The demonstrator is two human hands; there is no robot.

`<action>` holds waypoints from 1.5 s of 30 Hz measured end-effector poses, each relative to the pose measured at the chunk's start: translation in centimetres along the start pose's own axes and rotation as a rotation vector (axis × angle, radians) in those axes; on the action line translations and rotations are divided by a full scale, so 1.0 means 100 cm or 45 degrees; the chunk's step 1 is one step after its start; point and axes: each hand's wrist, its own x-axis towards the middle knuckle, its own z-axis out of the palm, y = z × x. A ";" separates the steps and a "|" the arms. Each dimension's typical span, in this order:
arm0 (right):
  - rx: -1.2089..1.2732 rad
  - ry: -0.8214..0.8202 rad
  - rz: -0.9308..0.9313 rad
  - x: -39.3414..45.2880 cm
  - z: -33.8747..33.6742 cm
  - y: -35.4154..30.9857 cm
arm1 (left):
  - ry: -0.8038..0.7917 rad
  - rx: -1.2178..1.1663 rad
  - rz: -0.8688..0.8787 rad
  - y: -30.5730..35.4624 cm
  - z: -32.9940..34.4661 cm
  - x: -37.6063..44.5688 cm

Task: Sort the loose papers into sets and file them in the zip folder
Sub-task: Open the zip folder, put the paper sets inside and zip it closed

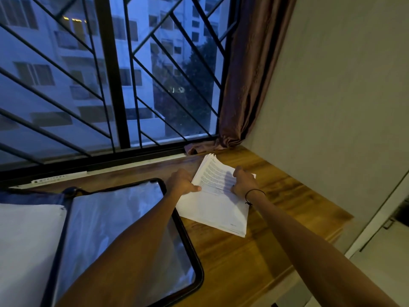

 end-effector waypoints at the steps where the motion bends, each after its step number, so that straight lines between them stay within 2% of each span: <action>1: 0.013 0.017 -0.005 -0.001 -0.001 -0.001 | 0.024 -0.011 0.002 0.001 0.000 -0.001; 8: 0.122 0.174 -0.025 -0.001 -0.003 0.000 | 0.216 0.024 -0.028 0.004 -0.003 -0.006; 13: 0.200 0.200 -0.013 -0.003 -0.009 0.001 | 0.343 -0.030 -0.065 0.006 -0.013 -0.007; 18: 0.227 0.224 -0.017 -0.001 -0.015 0.001 | 0.323 -0.400 -0.133 0.013 -0.027 -0.004; 22: 0.234 0.229 0.003 0.000 -0.016 -0.003 | 0.302 -0.533 -0.181 0.007 -0.037 -0.001; 25: 0.242 0.183 -0.021 0.001 -0.013 -0.006 | 0.216 -0.679 -0.137 0.000 -0.038 -0.001; 29: 0.212 0.115 -0.018 -0.001 -0.005 -0.011 | 0.025 -0.896 -0.276 -0.010 -0.031 -0.008; 34: 0.183 0.076 -0.002 -0.004 -0.001 -0.010 | -0.077 -0.895 -0.309 -0.011 -0.022 -0.009; 39: 0.199 0.071 -0.030 -0.002 0.002 -0.006 | 0.119 -0.587 -0.240 -0.011 -0.021 -0.008; 45: 0.137 0.015 -0.048 -0.002 0.000 -0.009 | 0.215 -0.651 -0.163 -0.012 -0.044 -0.017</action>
